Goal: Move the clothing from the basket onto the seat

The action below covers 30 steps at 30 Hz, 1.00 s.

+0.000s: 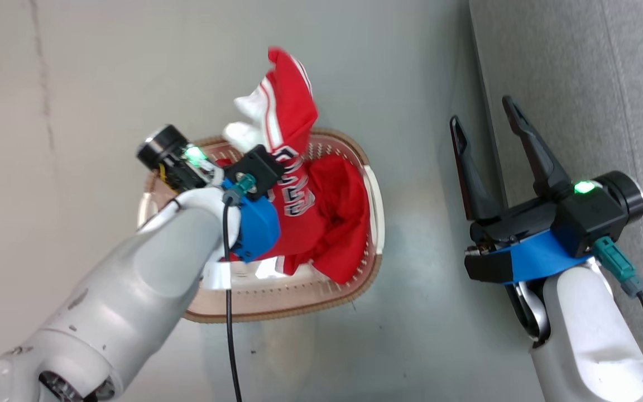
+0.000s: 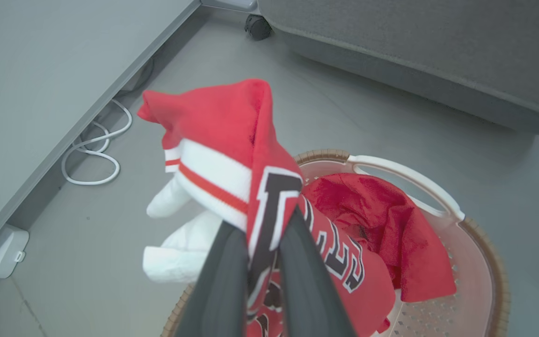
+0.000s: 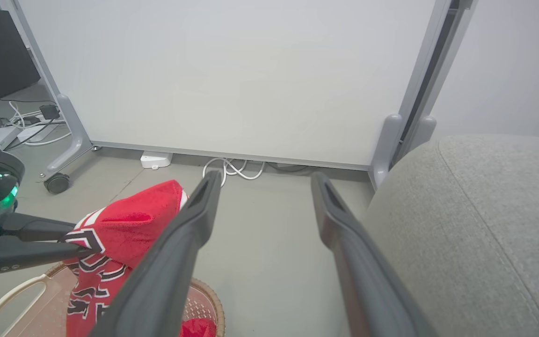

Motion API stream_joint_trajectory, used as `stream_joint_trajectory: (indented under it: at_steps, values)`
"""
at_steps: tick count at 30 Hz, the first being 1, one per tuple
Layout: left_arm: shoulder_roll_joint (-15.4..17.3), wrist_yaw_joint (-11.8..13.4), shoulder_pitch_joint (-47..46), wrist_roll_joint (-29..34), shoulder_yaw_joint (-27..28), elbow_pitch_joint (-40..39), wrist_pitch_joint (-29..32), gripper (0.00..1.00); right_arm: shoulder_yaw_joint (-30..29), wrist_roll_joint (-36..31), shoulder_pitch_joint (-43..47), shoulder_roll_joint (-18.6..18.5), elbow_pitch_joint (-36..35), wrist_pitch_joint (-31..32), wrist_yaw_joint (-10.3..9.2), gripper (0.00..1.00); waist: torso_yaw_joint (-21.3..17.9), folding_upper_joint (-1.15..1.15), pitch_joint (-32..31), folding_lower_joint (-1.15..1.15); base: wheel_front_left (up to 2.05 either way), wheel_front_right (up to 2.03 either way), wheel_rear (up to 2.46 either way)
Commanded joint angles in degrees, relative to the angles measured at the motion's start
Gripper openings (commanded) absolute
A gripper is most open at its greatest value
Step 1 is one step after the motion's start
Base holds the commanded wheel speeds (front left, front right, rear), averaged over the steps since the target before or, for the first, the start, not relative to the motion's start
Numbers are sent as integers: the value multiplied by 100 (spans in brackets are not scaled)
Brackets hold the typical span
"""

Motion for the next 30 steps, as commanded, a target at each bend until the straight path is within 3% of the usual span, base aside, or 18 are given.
stream_joint_trajectory:
  at_steps: [1,13,23,30]
  values:
    - [28,54,131,43,101,-130,-27,0,-5,-9,81,-51,20,-22,3,100,195,0,-320,0,0,0,0]
    - [186,315,787,393,1255,-1655,-30,0,15,58,477,-90,176,-22,3,100,342,0,-1353,0,0,0,0]
    - [-23,283,736,583,1885,-2252,-30,0,-59,116,894,-73,289,-22,3,100,369,0,-2043,0,0,0,0]
    - [-180,204,660,694,1982,-2373,-30,0,-152,155,1171,-60,331,-22,3,100,386,0,-2460,0,0,0,0]
